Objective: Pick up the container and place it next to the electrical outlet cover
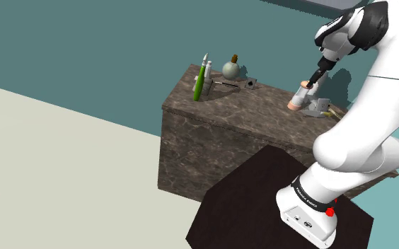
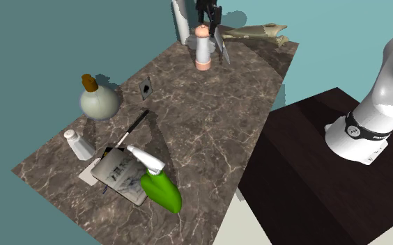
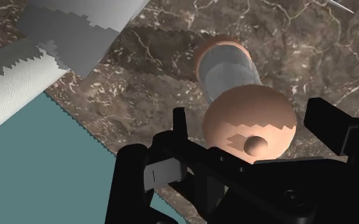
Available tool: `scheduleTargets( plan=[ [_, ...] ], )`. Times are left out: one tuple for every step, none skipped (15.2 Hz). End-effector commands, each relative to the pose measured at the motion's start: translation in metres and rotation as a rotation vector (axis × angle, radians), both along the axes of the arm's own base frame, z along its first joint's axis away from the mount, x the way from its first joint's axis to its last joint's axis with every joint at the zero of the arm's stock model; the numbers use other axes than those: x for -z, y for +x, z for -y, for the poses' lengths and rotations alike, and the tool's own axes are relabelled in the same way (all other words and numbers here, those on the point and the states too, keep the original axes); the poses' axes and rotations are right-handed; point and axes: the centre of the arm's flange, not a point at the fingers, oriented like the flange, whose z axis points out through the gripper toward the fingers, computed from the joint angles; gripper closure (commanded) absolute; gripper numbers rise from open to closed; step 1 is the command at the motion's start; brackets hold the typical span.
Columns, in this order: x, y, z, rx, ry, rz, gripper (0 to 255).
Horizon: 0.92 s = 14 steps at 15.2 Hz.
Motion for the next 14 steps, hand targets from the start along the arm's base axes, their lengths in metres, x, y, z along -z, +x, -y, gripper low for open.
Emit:
scheduleTargets(
  plan=[
    [0.000,0.000,0.000,0.000,0.000,0.000,0],
    [0.000,0.000,0.000,0.000,0.000,0.000,0],
    [-0.013,-0.001,-0.001,0.000,0.000,0.000,0],
    [-0.026,-0.001,-0.002,0.000,0.000,0.000,0],
    [-0.039,-0.002,-0.002,0.000,0.000,0.000,0],
    [-0.050,-0.003,-0.003,0.000,0.000,0.000,0],
    [-0.050,-0.003,-0.003,0.000,0.000,0.000,0],
    [-0.050,-0.003,-0.003,0.000,0.000,0.000,0],
    [-0.050,-0.003,-0.003,0.000,0.000,0.000,0],
    [-0.050,-0.003,-0.003,0.000,0.000,0.000,0],
    [-0.050,-0.003,-0.003,0.000,0.000,0.000,0],
    [-0.050,-0.003,-0.003,0.000,0.000,0.000,0],
    [-0.050,-0.003,-0.003,0.000,0.000,0.000,0],
    [-0.050,-0.003,-0.003,0.000,0.000,0.000,0]
  ],
)
